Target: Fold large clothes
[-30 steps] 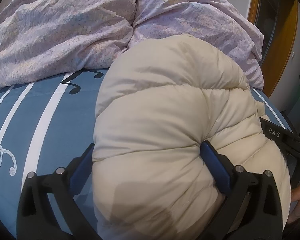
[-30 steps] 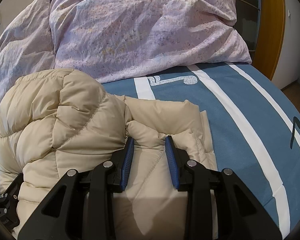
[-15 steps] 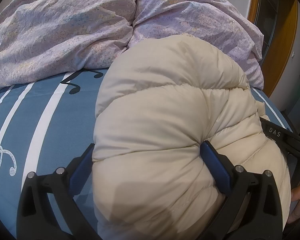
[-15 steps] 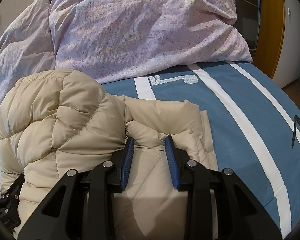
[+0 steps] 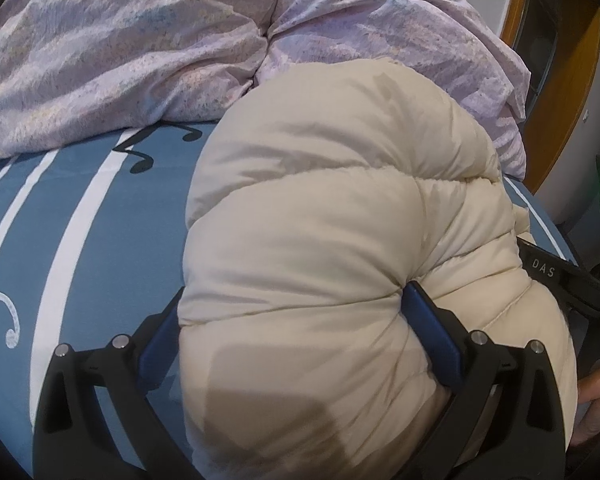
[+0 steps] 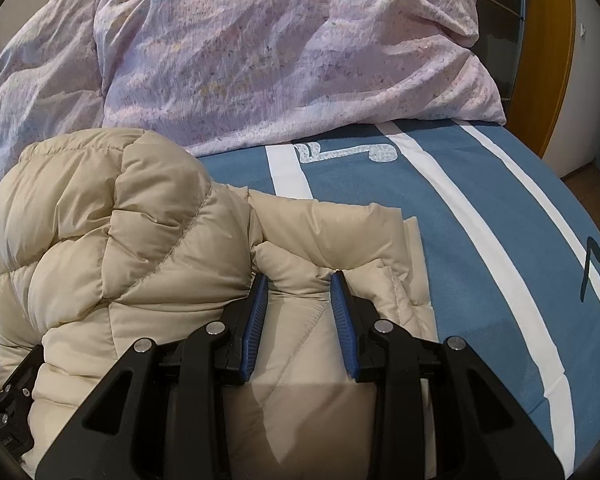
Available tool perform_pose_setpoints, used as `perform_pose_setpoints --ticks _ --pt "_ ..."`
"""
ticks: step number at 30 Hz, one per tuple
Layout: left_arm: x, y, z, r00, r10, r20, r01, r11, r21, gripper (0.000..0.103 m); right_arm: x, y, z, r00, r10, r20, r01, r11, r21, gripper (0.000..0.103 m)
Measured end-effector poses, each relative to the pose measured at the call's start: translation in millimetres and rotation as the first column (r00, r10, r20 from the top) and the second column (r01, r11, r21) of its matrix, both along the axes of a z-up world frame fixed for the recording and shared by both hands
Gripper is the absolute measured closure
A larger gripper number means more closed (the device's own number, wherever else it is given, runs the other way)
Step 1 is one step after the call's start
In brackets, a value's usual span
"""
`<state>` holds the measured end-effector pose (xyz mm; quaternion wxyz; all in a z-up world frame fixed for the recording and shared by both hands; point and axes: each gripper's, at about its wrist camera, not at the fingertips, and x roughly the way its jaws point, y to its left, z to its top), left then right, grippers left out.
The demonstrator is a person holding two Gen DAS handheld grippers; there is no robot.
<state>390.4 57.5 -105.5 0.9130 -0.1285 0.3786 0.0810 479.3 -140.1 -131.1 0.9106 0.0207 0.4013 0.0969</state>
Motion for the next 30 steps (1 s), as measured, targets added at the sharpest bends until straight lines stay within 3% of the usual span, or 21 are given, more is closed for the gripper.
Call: perform_pose_setpoints --ticks 4,6,8,10,12,16,22,30 --pt "-3.0 5.0 1.7 1.000 -0.004 -0.012 0.004 0.999 -0.046 0.002 -3.4 -5.8 6.8 0.999 0.023 -0.026 -0.023 1.000 0.013 0.068" --pt "-12.1 13.1 5.1 0.999 -0.012 -0.035 0.008 0.993 -0.119 0.002 -3.8 -16.8 14.1 0.997 0.049 -0.054 -0.047 0.998 0.052 0.067" --pt "-29.4 25.1 11.1 0.999 -0.021 -0.024 0.016 0.980 -0.199 0.002 -9.4 -36.0 25.5 0.995 0.075 -0.061 -0.066 0.987 0.145 0.052" --pt "-42.8 34.3 17.4 1.000 -0.018 -0.012 0.015 0.976 -0.215 0.003 -23.1 -55.6 40.8 0.997 0.070 -0.045 -0.057 0.971 0.231 0.017" --pt "-53.5 42.8 23.0 1.000 -0.011 -0.004 0.010 0.974 -0.228 0.003 -33.0 -70.2 53.0 0.999 0.047 -0.024 -0.039 0.967 0.253 0.006" --pt "-63.9 57.1 26.9 1.000 0.001 -0.021 -0.007 0.960 -0.278 0.003 -38.6 -87.0 53.5 0.991 0.098 -0.095 -0.063 0.946 0.319 0.003" --pt "-64.5 63.5 12.9 0.998 -0.006 -0.069 -0.022 0.921 -0.389 0.003 -34.8 -96.7 23.8 0.960 0.139 -0.245 -0.040 0.928 0.370 0.003" --pt "-59.7 54.3 9.7 0.996 -0.030 -0.079 -0.004 0.919 -0.393 0.003 -24.8 -103.6 -0.4 0.925 0.227 -0.306 -0.034 0.848 0.528 0.002"
